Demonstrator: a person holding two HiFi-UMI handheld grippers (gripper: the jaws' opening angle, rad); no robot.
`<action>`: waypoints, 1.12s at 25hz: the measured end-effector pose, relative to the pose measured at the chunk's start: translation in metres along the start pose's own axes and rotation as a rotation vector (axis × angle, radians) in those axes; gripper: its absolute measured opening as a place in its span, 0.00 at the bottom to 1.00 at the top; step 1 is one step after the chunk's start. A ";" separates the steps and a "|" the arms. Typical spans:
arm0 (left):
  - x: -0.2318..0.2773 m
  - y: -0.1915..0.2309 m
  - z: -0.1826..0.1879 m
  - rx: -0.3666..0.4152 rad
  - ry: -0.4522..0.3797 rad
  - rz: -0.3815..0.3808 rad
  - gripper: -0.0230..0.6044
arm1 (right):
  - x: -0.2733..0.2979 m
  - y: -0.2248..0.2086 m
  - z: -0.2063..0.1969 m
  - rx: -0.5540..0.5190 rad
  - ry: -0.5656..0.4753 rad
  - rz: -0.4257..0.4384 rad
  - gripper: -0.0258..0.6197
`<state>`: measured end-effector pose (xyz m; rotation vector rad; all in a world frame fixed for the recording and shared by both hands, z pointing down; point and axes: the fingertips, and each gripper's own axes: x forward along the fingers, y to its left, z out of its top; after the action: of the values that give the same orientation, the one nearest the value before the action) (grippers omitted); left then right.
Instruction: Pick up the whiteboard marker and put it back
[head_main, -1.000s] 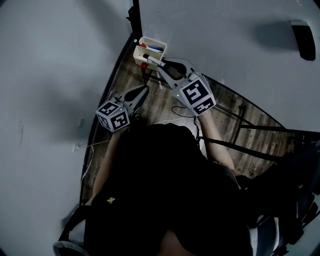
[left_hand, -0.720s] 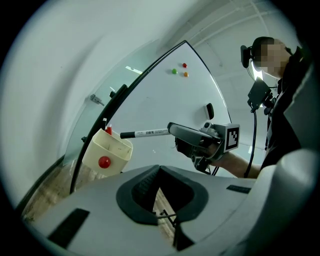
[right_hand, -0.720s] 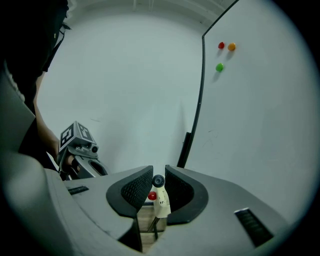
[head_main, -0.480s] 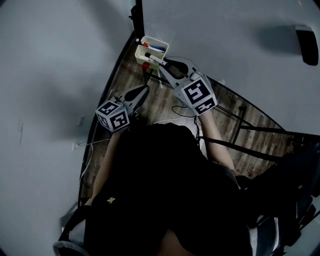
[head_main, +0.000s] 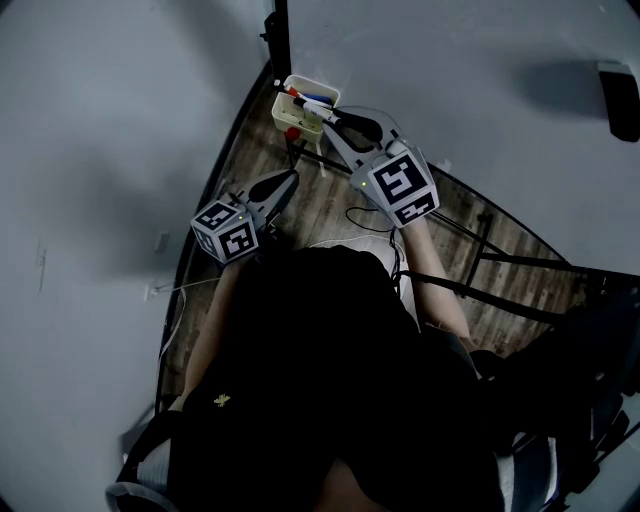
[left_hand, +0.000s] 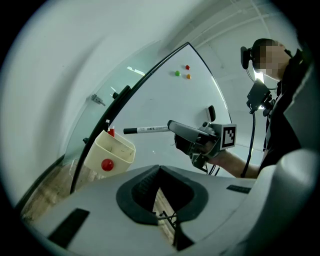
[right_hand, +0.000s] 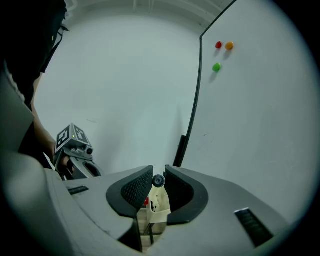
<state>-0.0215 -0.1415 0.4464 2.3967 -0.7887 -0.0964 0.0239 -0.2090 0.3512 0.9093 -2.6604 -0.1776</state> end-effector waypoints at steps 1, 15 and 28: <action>0.000 0.001 0.001 0.000 0.002 0.000 0.05 | 0.001 -0.003 0.000 0.000 0.000 -0.003 0.15; -0.019 0.034 0.018 0.009 -0.016 0.017 0.05 | 0.038 -0.026 -0.006 0.022 0.017 -0.031 0.15; -0.021 0.033 0.026 -0.005 -0.028 0.033 0.05 | 0.047 -0.046 -0.031 0.080 0.048 -0.028 0.15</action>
<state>-0.0622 -0.1640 0.4415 2.3811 -0.8401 -0.1184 0.0257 -0.2744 0.3825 0.9629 -2.6280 -0.0552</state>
